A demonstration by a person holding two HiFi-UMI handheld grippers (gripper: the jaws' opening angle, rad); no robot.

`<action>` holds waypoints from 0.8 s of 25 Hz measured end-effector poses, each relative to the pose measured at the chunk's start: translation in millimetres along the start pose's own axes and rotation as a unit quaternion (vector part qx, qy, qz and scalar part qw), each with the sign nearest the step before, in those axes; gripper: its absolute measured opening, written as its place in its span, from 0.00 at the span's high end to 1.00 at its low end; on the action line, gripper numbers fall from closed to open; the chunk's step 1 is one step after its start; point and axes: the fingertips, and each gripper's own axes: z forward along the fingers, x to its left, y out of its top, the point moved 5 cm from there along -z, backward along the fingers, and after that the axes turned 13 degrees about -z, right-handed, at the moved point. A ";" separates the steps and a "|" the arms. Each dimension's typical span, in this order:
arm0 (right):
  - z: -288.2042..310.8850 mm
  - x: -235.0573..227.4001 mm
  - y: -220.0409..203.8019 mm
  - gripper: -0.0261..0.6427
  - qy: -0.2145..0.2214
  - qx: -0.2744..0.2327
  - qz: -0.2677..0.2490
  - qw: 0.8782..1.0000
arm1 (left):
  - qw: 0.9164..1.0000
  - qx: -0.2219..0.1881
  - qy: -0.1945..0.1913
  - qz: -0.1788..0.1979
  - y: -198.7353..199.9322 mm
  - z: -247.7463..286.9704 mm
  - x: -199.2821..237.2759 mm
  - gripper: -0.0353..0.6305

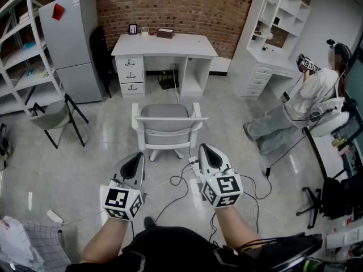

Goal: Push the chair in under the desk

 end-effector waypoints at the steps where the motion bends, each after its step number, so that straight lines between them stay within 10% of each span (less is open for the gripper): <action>1: -0.3 1.9 -1.0 0.95 0.000 0.001 0.001 1.000 | 1.000 0.000 -0.001 0.000 -0.9 -1.2 0.1 0.94; 20: 24.3 27.3 2.7 0.95 -0.004 0.007 -0.013 1.000 | 1.000 0.011 -0.014 -0.016 -3.8 0.2 38.4 0.94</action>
